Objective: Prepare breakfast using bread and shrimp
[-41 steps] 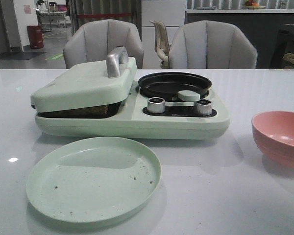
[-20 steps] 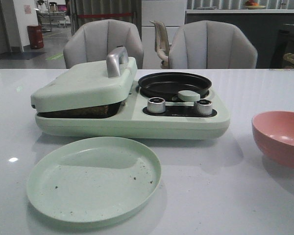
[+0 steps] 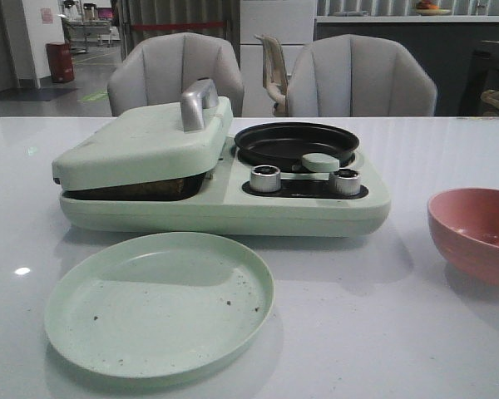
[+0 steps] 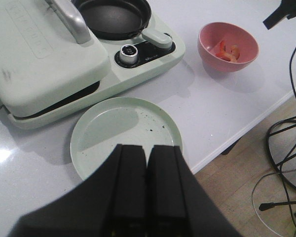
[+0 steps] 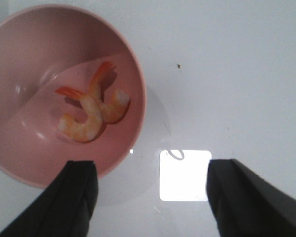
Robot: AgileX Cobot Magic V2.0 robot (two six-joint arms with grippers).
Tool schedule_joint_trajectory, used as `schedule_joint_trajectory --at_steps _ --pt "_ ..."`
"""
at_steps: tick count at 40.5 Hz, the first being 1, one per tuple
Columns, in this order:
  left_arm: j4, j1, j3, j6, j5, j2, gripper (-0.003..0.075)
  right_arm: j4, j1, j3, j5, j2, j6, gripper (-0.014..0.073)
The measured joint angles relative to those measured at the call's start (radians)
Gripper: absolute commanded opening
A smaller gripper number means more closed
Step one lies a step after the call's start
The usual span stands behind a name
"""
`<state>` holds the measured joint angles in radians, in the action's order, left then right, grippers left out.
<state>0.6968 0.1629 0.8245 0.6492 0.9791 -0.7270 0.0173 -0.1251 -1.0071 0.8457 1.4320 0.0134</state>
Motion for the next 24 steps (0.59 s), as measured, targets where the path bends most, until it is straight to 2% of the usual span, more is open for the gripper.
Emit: schedule_joint_trajectory --at_steps 13,24 --pt "0.0 0.0 0.0 0.0 0.0 0.0 0.0102 -0.023 0.0 -0.138 -0.013 0.251 -0.044 0.0568" --pt "0.0 0.0 0.0 0.0 0.0 0.0 0.0102 -0.023 0.0 -0.21 -0.035 0.388 -0.046 0.0568"
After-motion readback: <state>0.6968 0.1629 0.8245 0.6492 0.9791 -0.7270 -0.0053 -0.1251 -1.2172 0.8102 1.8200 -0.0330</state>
